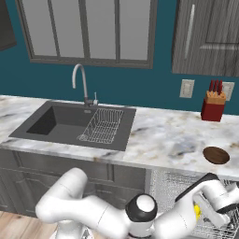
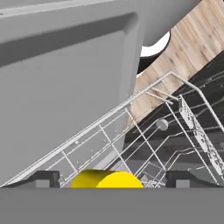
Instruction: Pick up the cup and bowl from the counter, place them in the dishwasher, and close the dishwasher door.
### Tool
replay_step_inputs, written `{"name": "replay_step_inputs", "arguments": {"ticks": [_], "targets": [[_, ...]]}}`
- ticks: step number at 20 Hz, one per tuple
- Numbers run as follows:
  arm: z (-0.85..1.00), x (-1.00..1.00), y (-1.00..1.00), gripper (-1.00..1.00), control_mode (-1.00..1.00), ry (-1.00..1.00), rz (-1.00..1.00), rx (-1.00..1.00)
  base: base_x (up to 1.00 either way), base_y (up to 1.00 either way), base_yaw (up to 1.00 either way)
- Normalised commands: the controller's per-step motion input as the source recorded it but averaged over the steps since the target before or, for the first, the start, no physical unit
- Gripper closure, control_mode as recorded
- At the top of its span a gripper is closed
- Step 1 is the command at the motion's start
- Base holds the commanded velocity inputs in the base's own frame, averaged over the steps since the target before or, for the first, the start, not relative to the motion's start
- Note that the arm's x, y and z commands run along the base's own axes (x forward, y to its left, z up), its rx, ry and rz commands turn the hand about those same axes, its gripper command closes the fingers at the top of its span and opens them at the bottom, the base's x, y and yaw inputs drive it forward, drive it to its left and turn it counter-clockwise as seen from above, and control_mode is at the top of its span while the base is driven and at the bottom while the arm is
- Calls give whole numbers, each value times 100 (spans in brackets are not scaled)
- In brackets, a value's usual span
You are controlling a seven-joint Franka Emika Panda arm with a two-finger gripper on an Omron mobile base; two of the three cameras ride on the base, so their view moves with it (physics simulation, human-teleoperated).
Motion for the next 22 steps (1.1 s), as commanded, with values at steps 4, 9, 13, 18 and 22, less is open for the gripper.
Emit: {"name": "replay_step_inputs", "arguments": {"ticks": [4, 9, 13, 18, 22], "targets": [[70, -2, -1, -100, -100, -9, 0, 0, 0, 0, 0], [25, -1, 0, -100, -100, -1, 1, -4, 0, 0, 0], [40, -12, 0, -100, -100, -2, 1, -11, 0, 0, 0], [56, -21, 0, -100, -100, -4, 0, -9, 0, 0, 0], [56, -27, 0, -100, -100, -5, 0, -6, 0, 0, 0]]}}
